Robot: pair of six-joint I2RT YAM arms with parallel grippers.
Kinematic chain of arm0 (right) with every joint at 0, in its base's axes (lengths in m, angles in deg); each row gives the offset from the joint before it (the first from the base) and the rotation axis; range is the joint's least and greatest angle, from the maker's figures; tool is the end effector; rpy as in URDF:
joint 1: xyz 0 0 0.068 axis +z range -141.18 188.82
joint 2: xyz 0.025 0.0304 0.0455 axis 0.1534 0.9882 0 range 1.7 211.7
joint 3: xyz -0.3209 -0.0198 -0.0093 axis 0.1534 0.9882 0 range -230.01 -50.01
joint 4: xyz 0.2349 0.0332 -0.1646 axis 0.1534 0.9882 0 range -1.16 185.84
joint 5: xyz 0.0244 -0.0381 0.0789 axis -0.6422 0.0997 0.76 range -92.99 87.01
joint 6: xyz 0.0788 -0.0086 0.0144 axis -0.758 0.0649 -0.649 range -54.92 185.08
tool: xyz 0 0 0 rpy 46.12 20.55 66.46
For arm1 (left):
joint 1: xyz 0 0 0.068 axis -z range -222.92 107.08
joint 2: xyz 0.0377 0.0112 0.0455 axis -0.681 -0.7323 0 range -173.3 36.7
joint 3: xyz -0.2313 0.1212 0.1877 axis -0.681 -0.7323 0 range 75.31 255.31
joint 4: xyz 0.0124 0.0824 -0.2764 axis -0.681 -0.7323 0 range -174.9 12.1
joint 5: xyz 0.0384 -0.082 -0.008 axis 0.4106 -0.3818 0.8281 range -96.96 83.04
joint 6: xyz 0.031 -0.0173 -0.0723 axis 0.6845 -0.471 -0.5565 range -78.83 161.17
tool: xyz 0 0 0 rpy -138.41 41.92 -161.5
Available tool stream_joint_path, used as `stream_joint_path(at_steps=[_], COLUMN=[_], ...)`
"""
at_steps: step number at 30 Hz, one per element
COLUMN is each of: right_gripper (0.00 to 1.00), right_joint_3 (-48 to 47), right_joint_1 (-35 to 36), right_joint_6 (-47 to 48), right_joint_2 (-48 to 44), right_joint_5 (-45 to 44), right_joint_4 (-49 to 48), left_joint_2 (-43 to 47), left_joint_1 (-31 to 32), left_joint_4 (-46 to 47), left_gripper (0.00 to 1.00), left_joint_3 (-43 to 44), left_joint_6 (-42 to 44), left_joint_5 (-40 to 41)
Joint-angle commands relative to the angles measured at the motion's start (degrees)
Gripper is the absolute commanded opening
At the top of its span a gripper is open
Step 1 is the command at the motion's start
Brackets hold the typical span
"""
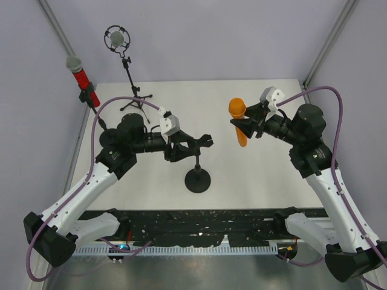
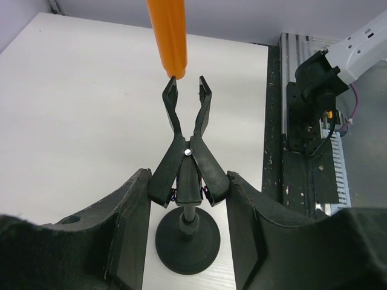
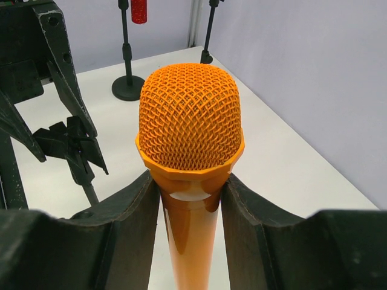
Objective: Remove the microphone from the stand
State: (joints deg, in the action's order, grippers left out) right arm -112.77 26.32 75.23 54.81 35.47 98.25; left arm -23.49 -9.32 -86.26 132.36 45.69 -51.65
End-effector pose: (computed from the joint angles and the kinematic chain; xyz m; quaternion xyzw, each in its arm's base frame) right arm 0.1968 0.1074 0.4705 -0.3858 0.5912 0.2748 0.6528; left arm 0.1907 -0.1855 0.4063 0.4612 0.5984 -0.4319 0.4926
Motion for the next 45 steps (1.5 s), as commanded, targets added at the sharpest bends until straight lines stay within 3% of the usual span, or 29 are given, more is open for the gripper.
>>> stream_joint_path(at_steps=[1,5,13,18,33,45], right_gripper=[0.05,0.06,0.05,0.05,0.06,0.05], right_joint_3=[-0.08,0.1,0.45,0.54,0.45,-2.53], right_joint_1=[-0.27,-0.36,-0.45,-0.62,-1.06,-1.24], right_joint_6=[-0.75,-0.84,-0.92,-0.92,-0.4,3.55], right_joint_2=[-1.42,-1.51,-1.69,-2.04,-2.48,-0.29], right_joint_5=[0.39,0.48,0.65,0.74,-0.48,-10.59], right_joint_4=[-4.05,-4.22,-4.4,-4.4,-3.96,1.56], left_joint_2=[1.03,1.03,1.12,1.56,6.39,11.58], left_joint_1=[-0.3,-0.47,-0.56,-0.65,-6.53,-10.14], left_joint_4=[3.44,3.53,3.7,3.7,-0.42,-11.49], left_gripper=[0.51,0.57,0.78,1.0,1.0,1.0], left_joint_3=[0.33,0.16,0.07,-0.02,2.62,2.88], left_joint_6=[-1.26,-1.35,-1.53,-1.79,-0.83,14.81], left_joint_5=[-1.72,-1.81,-2.16,-2.07,0.91,25.77])
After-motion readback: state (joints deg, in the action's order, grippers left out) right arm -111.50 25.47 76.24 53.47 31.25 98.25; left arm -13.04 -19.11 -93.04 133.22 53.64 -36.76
